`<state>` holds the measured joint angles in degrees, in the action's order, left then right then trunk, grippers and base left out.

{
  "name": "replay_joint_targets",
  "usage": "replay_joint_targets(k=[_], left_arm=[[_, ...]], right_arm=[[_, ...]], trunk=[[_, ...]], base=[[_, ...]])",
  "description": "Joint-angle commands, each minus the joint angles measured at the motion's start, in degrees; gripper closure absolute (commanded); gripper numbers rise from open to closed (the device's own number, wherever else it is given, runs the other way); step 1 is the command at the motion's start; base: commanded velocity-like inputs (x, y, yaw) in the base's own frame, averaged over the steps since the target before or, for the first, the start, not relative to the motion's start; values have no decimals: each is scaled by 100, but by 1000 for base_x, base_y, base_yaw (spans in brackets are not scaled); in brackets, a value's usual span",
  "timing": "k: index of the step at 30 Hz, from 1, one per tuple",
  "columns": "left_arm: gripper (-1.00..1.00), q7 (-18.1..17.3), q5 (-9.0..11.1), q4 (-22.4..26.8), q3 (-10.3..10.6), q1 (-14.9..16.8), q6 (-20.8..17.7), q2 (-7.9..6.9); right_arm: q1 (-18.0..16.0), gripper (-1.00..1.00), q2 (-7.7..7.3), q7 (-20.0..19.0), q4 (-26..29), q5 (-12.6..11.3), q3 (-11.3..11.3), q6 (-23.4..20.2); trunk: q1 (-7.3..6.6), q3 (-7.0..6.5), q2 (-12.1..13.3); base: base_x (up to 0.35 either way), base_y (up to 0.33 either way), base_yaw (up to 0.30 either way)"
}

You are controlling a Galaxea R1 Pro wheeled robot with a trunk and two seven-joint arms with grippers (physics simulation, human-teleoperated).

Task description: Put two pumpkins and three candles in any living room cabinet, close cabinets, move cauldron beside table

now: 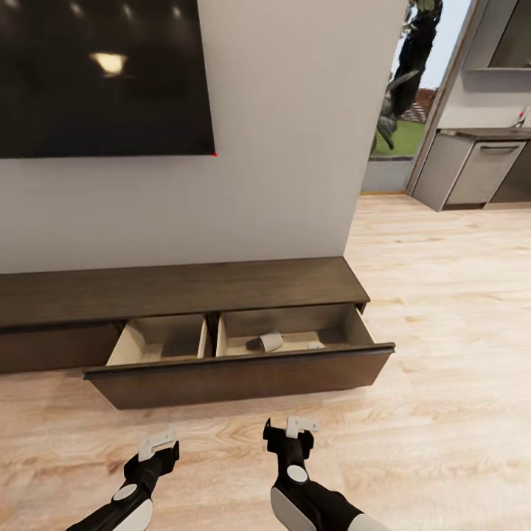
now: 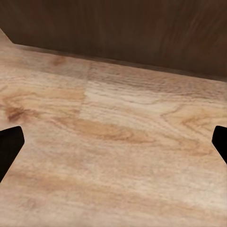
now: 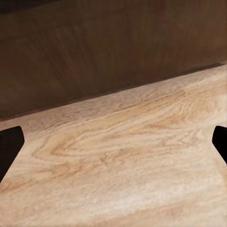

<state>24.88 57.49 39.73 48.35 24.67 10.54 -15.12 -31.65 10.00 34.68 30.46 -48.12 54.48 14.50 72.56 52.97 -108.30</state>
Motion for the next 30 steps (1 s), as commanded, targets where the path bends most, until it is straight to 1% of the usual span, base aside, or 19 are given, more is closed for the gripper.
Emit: replay_joint_targets(k=[1, 4, 14, 20, 30], left_arm=[[-100, 35, 58, 5, 53, 10, 46, -8], [-100, 35, 55, 1, 59, 11, 51, -8], [-100, 35, 59, -1, 61, 11, 53, -8], [-100, 35, 60, -1, 62, 11, 53, -8], [-100, 35, 60, -1, 69, 11, 53, -8]], right_arm=[[-9, -100, 0, -21, -70, -45, 86, 56], [-8, -100, 0, -135, -279, -27, 159, 123], [-8, -100, 0, -435, -370, -25, 185, 249], [-8, -100, 0, -474, -363, -59, 156, 243], [-7, -100, 0, -480, -368, -25, 168, 294]], trunk=[[22, 23, -44], [88, 77, -164], [307, 256, -565], [439, 364, -806], [659, 544, -1207]], base=[[0, 0, 0], [0, 0, 0], [0, 0, 0], [0, 0, 0], [0, 0, 0]])
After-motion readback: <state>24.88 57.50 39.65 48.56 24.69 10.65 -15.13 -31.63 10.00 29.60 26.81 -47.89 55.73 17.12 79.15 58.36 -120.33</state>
